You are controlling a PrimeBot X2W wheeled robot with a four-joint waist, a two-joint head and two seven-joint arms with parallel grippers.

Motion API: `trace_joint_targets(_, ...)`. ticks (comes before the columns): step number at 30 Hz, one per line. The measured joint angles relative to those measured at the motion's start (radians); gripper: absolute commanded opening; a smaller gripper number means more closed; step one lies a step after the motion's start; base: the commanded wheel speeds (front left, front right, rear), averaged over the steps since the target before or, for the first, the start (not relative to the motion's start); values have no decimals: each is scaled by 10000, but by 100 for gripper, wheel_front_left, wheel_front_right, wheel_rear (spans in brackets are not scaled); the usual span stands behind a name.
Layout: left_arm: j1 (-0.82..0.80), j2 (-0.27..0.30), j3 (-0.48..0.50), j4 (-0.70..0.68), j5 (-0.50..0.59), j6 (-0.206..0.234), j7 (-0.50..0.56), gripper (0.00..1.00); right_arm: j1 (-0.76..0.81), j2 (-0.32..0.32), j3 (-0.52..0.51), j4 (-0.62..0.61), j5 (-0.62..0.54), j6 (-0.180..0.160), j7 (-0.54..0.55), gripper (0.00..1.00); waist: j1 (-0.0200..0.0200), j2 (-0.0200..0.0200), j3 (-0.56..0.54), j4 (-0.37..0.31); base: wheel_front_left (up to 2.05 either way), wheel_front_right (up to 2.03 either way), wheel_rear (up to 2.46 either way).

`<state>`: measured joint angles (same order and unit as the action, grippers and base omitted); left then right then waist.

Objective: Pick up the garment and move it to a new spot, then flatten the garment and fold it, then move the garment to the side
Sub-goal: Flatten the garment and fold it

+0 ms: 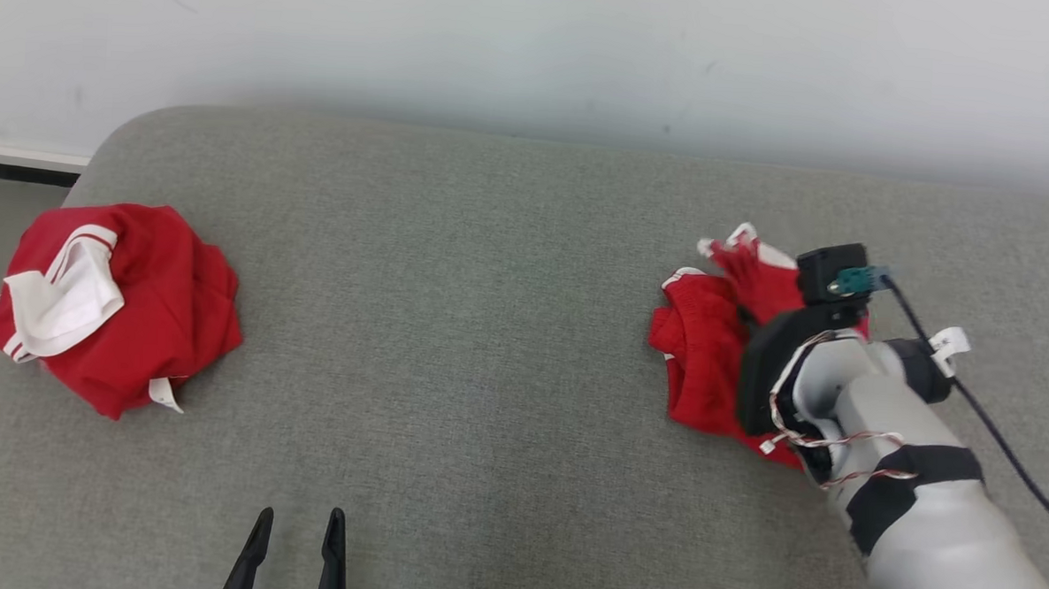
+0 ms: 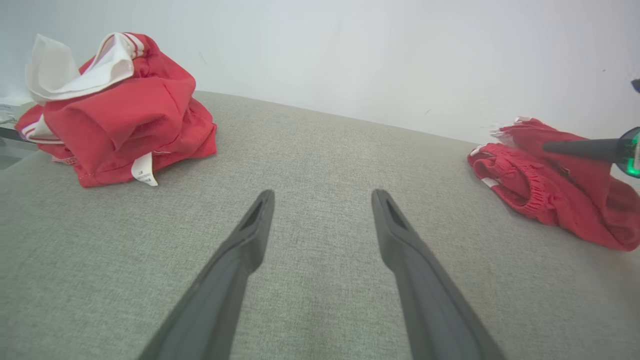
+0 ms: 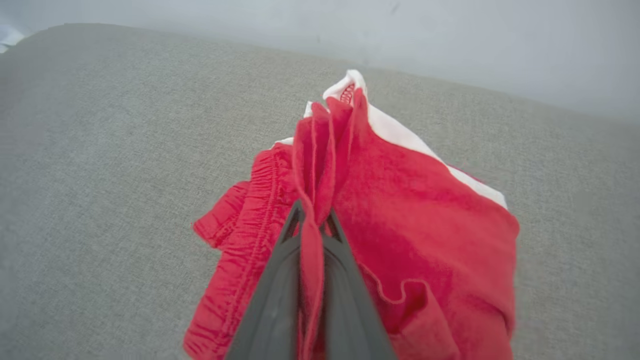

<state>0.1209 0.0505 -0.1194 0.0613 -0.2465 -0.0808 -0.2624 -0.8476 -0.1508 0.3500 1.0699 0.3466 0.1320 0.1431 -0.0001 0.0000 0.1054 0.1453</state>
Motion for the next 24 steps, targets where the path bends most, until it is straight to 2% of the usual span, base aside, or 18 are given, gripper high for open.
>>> trace_joint_targets(11,18,-2,-48,0,-21,-31,0,100,357,575,-247,-236,-282,0,512,0,-1,0,45,418,0,0,0)
trace_joint_targets(12,9,0,-48,6,-29,-44,0,100,346,629,-297,-234,-357,0,510,9,0,0,85,444,0,0,0)
trace_joint_targets(13,-11,-2,-52,12,-31,-46,0,100,330,679,-360,-245,-385,0,499,67,0,0,122,470,0,0,0)
trace_joint_targets(14,-35,-2,-50,21,-33,-63,0,100,322,719,-441,-288,-387,0,456,100,0,1,154,500,0,0,0)
trace_joint_targets(18,-56,-2,-33,46,-79,-25,0,100,315,888,-876,-731,203,0,165,100,0,0,217,574,0,0,0)
trace_joint_targets(22,-48,0,48,71,-81,15,0,100,349,966,-1191,-1714,1319,0,-79,100,0,0,136,521,0,0,0)
trace_joint_targets(24,-33,-2,86,67,-81,19,0,100,427,907,-1281,-2222,1521,0,-232,100,0,0,75,468,0,0,0)
